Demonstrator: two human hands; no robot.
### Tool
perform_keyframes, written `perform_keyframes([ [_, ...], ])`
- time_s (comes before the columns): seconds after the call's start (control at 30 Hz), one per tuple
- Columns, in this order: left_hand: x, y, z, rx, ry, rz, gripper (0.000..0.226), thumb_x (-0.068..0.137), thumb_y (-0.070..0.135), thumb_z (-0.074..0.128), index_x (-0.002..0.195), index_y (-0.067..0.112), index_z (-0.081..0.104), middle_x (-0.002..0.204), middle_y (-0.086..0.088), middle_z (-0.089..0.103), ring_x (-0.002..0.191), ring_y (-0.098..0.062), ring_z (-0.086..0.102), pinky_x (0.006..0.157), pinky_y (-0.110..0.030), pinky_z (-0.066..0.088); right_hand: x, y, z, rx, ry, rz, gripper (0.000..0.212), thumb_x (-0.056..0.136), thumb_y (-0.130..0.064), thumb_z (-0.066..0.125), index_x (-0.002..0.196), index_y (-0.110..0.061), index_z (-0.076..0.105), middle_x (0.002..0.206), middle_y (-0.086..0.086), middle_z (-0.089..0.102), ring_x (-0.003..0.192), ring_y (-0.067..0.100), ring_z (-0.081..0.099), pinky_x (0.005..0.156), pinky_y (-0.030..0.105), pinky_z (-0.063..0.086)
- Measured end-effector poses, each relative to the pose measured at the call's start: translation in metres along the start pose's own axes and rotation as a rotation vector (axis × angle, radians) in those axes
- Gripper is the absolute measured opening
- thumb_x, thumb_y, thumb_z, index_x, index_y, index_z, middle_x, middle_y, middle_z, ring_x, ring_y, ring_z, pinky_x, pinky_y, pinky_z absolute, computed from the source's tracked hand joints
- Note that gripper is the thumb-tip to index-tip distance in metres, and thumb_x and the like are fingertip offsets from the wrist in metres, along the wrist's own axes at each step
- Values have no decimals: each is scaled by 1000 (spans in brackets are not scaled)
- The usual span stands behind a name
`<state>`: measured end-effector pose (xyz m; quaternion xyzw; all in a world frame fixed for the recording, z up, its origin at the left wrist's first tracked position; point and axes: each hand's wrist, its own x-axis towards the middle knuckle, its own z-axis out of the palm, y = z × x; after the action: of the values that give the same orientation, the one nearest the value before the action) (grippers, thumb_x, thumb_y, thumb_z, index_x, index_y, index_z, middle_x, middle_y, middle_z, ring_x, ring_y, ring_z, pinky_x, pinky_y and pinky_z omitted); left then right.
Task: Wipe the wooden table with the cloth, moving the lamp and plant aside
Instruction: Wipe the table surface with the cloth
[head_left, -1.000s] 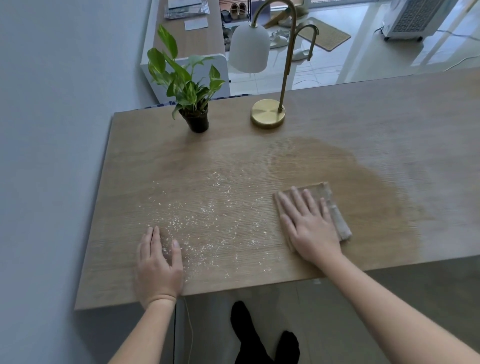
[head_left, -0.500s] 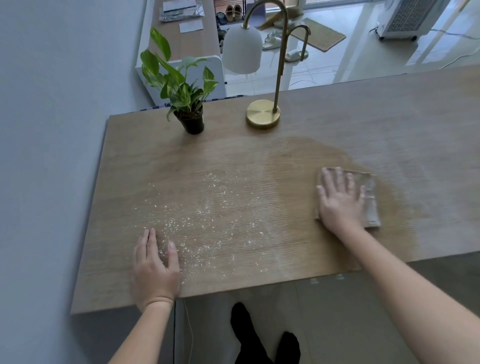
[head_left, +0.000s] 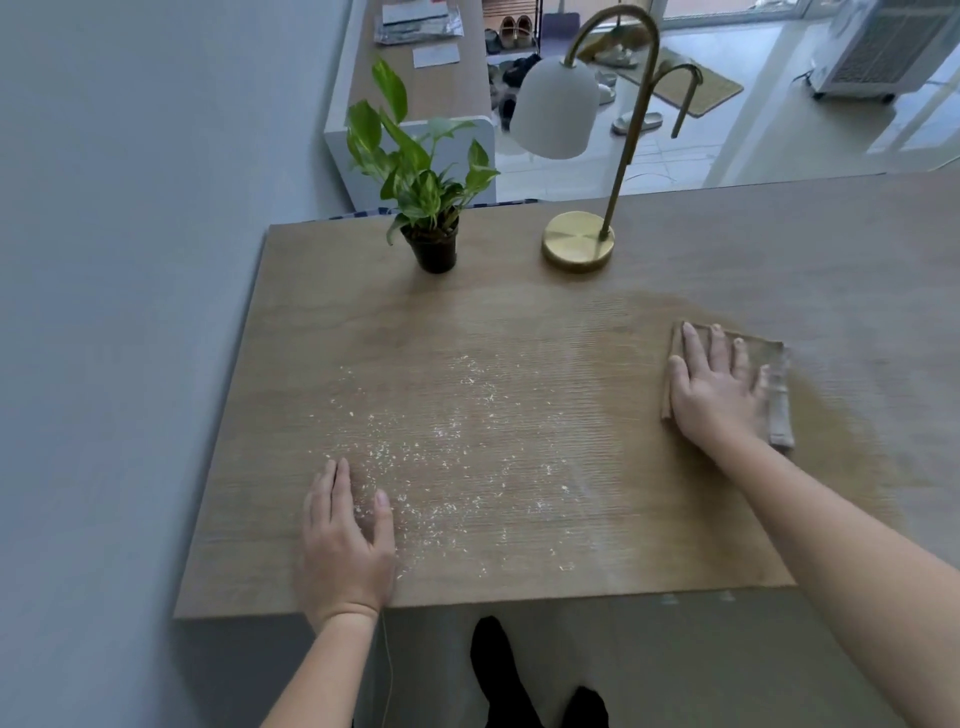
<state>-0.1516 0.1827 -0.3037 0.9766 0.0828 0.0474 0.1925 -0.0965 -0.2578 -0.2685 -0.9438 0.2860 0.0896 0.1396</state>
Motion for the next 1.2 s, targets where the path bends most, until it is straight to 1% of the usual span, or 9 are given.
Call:
perform_keyframes([
  [0.13, 0, 0, 0, -1, -2, -12, 75, 103, 61, 34, 160, 15, 48, 167, -3, 44, 155, -25, 36, 123, -52, 39, -13, -72, 19, -44, -63, -255, 59, 109, -60, 9, 165, -50, -5, 174, -15, -15, 163, 17, -12, 130, 51, -9],
  [0.27, 0, 0, 1, -11, 2, -4, 75, 102, 60, 35, 159, 13, 49, 167, -4, 45, 155, -26, 37, 123, -53, 39, -64, -44, 25, -116, -108, -547, 54, 109, -64, 8, 161, -59, -7, 172, -25, -11, 161, 8, -11, 131, 47, -6],
  [0.4, 0, 2, 2, -15, -6, -15, 73, 103, 59, 35, 160, 15, 48, 168, -3, 43, 155, -24, 36, 119, -54, 44, -24, -13, 0, -75, -61, -361, 52, 108, -64, 6, 159, -64, -5, 174, -23, -6, 162, 10, -5, 131, 46, -4],
  [0.53, 2, 1, 0, -6, -18, -18, 74, 103, 60, 33, 161, 17, 46, 169, 0, 42, 157, -21, 34, 121, -50, 43, 20, -61, 3, -16, -57, -138, 58, 109, -59, 5, 165, -51, -3, 176, -15, -11, 163, 18, -11, 130, 53, -8],
  [0.67, 1, -3, 1, 6, -22, -16, 73, 103, 60, 35, 161, 17, 47, 168, 1, 43, 157, -20, 34, 121, -50, 43, -5, -103, 20, -66, -100, -346, 57, 109, -58, 5, 165, -50, -8, 175, -14, -17, 162, 17, -14, 130, 52, -9],
  [0.8, 3, -4, 4, -6, -19, -7, 72, 103, 59, 37, 161, 16, 47, 168, 0, 43, 157, -20, 34, 121, -51, 43, -51, -63, 17, -148, -146, -560, 54, 109, -62, 1, 161, -59, -12, 172, -24, -15, 161, 9, -15, 131, 47, -7],
  [0.9, 3, -5, 4, 4, -26, -3, 72, 104, 58, 37, 162, 16, 45, 169, 0, 41, 158, -20, 32, 123, -50, 40, -18, -43, 2, -128, -109, -440, 60, 102, -67, -9, 161, -59, -8, 174, -22, -10, 162, 12, -9, 131, 49, -4],
  [1.07, 3, -5, 4, 15, -22, 4, 72, 104, 58, 37, 162, 16, 45, 170, 0, 40, 158, -20, 33, 126, -47, 36, 31, -115, 16, -25, -65, -151, 60, 109, -58, 4, 167, -44, -6, 175, -9, -18, 162, 21, -15, 129, 56, -9],
  [1.2, 2, -6, 3, 24, -26, 4, 73, 104, 57, 37, 163, 15, 44, 170, -1, 41, 158, -21, 33, 126, -48, 36, -34, -127, 34, -82, -105, -526, 55, 110, -59, 3, 163, -54, -11, 175, -15, -13, 162, 17, -13, 131, 52, -7],
])
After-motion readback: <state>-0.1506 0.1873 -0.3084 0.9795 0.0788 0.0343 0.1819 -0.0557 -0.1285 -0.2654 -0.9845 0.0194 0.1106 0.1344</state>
